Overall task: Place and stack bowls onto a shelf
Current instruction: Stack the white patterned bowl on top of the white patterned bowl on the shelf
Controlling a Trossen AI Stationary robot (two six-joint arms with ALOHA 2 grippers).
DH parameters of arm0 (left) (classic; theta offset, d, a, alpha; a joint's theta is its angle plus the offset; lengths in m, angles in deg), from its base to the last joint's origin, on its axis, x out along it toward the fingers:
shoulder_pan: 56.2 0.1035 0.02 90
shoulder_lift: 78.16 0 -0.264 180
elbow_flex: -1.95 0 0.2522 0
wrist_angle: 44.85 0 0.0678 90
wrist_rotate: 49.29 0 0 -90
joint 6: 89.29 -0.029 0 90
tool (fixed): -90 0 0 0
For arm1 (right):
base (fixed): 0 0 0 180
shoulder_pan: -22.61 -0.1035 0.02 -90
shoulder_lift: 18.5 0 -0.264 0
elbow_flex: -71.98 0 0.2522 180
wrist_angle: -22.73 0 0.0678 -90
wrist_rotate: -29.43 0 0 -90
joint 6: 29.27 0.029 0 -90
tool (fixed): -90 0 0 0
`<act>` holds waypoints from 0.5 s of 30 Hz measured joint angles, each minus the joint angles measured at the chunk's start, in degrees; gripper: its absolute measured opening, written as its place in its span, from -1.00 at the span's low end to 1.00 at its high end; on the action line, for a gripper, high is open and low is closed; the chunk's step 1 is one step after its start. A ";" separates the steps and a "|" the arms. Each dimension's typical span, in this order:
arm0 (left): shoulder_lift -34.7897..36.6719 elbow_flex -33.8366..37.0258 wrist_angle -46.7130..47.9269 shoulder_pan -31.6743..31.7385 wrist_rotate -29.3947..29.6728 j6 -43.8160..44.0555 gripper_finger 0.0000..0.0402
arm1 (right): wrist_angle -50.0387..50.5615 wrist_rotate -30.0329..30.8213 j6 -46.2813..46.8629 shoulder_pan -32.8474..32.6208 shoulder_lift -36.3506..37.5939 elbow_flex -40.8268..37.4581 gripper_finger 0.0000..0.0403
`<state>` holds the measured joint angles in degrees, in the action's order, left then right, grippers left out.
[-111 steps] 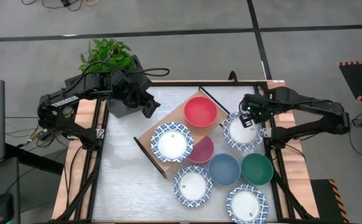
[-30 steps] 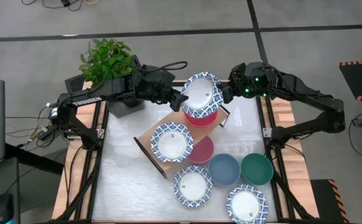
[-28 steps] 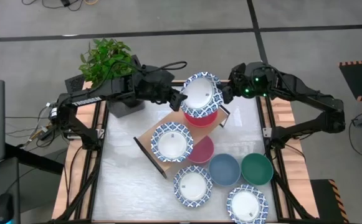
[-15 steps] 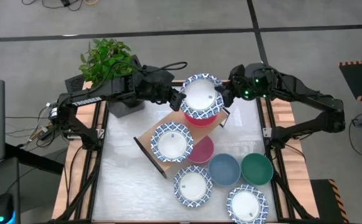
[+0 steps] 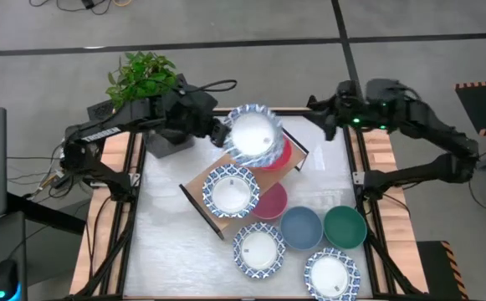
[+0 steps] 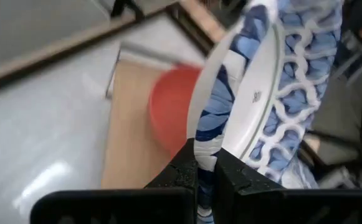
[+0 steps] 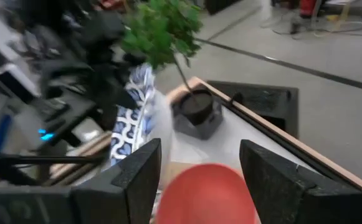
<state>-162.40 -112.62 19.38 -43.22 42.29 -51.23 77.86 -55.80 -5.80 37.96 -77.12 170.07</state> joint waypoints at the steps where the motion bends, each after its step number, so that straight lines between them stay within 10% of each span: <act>1: 0.59 0.00 2.30 0.06 -2.49 0.29 -0.99 | 0.18 -0.24 0.02 0.00 0.96 0.00 0.21; 6: 2.90 -0.02 15.64 -1.33 -14.59 3.24 -0.99 | 3.16 -0.24 0.01 0.11 4.49 0.00 0.19; 15: 1.50 0.02 18.70 -8.26 -14.13 2.46 -0.99 | 5.06 1.60 -0.06 0.55 6.16 -0.17 0.19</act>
<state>-160.90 -112.60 38.08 -51.48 28.16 -48.77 82.93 -54.20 -5.86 38.51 -70.96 169.90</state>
